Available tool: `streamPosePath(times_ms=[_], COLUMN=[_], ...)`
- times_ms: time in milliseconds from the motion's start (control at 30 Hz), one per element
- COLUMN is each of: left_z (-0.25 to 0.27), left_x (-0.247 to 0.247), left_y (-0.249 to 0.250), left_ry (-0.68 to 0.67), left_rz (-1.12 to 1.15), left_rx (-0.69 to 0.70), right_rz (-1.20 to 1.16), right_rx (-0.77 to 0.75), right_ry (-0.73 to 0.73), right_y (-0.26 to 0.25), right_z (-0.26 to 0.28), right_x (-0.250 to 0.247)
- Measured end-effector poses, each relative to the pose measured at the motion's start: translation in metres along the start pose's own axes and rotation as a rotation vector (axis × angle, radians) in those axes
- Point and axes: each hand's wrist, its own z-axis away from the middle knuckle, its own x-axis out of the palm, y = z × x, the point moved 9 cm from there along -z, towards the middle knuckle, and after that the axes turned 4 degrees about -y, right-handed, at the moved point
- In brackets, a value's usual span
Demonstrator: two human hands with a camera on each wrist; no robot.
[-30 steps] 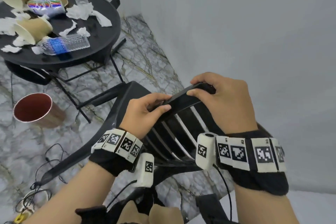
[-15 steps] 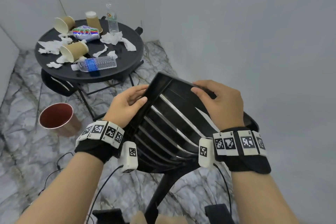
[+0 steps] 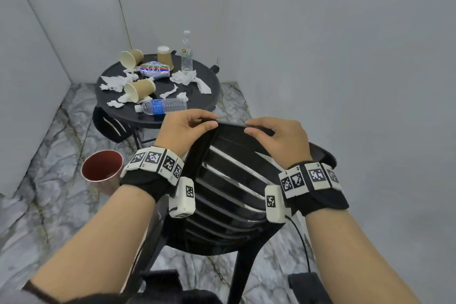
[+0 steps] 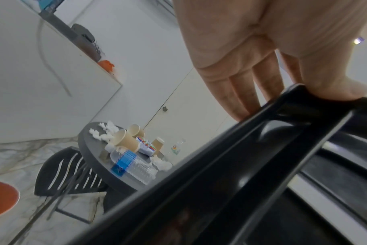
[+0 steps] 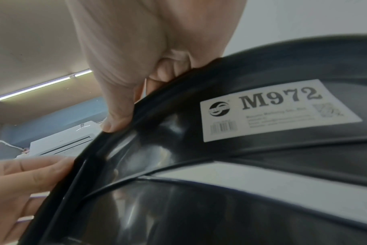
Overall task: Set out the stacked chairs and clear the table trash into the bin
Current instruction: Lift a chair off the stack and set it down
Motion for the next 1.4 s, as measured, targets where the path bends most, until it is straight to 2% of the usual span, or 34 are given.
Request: streamPosePath(times_ms=[100, 267, 400, 467, 567, 667, 733, 867, 1067, 1233, 1400], left_z=[0.005, 0.017, 0.02, 0.021, 0.02, 0.016, 0.013, 0.012, 0.021, 0.024, 0.035], left_x=[-0.015, -0.039, -0.064, -0.078, -0.086, -0.07, -0.062, -0.068, -0.104, -0.124, -0.144], left_y=[0.001, -0.003, -0.016, -0.021, -0.01, 0.019, 0.026, 0.026, 0.003, -0.015, -0.028], left_ry=[0.041, 0.186, 0.288, 0.328, 0.319, 0.249, 0.217, 0.256, 0.372, 0.394, 0.441], left_rz=[-0.036, -0.054, -0.065, -0.145, -0.384, -0.537, -0.546, -0.53, -0.438, -0.401, -0.381], left_rx=[-0.014, -0.035, -0.085, -0.111, -0.092, 0.05, 0.082, 0.079, -0.051, -0.129, -0.172], right_rz=[0.023, 0.008, -0.121, -0.135, -0.162, -0.187, -0.185, -0.161, -0.074, -0.131, -0.188], right_rx=[-0.024, -0.148, -0.178, -0.169, -0.179, -0.202, -0.214, -0.278, -0.446, -0.336, -0.269], right_ry=[-0.053, -0.13, -0.158, -0.176, -0.185, -0.204, -0.213, -0.257, -0.31, -0.285, -0.339], right_y=[-0.009, -0.027, -0.015, -0.008, -0.012, -0.026, -0.037, -0.061, -0.094, -0.073, -0.05], right_z=[-0.01, -0.026, -0.038, -0.044, -0.056, -0.066, -0.07, -0.075, -0.077, -0.089, -0.098], right_x=[0.013, 0.027, 0.029, 0.033, 0.043, 0.059, 0.07, 0.091, 0.125, 0.128, 0.129])
